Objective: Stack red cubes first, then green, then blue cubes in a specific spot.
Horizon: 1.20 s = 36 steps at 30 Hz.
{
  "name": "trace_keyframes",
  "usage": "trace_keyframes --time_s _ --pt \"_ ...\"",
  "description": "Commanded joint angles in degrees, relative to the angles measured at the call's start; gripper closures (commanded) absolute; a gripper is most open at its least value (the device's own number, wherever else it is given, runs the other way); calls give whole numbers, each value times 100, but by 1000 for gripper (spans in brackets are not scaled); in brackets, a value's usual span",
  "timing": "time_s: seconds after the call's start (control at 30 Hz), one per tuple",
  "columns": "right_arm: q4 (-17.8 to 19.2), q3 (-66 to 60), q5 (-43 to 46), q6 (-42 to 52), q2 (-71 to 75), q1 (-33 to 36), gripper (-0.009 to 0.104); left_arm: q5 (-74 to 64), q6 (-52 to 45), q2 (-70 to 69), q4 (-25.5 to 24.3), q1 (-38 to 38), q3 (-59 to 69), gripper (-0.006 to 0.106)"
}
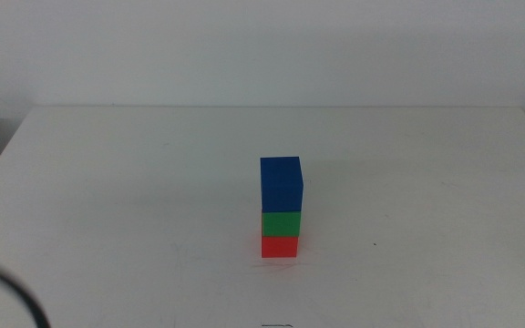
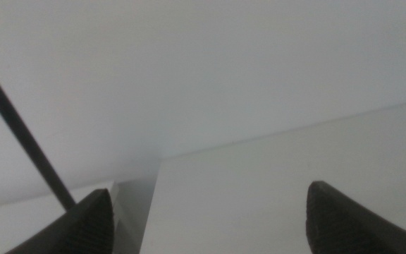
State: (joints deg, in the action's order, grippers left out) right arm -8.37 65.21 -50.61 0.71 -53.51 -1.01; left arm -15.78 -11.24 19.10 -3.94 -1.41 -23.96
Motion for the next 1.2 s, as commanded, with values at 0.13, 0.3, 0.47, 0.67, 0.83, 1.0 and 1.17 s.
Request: trace_keyframes --time_s 0.13,0.3,0.47,0.67,0.83,1.0,1.17 --pt "164 -1748 1984 72 1620 -38 22 436 84 -1238 94 -2 1063 7" --pt "213 -3329 3098 72 3165 -38 22 436 84 -1966 755 -2 1608 7" --pt "345 -4862 3789 72 4514 -38 22 644 84 -2091 1151 -2 2115 7" --pt "704 -6227 4034 72 5557 -38 22 1029 84 -2105 748 -2 2551 7" --pt "758 -6585 4098 72 5535 -44 22 1231 84 -2105 701 -2 2538 7" --pt "785 -6585 4061 72 5535 -44 22 1230 84 -2099 724 -2 2538 7" --pt "785 -6585 4080 72 5535 -44 22 1230 84 -2099 724 -2 2538 7"
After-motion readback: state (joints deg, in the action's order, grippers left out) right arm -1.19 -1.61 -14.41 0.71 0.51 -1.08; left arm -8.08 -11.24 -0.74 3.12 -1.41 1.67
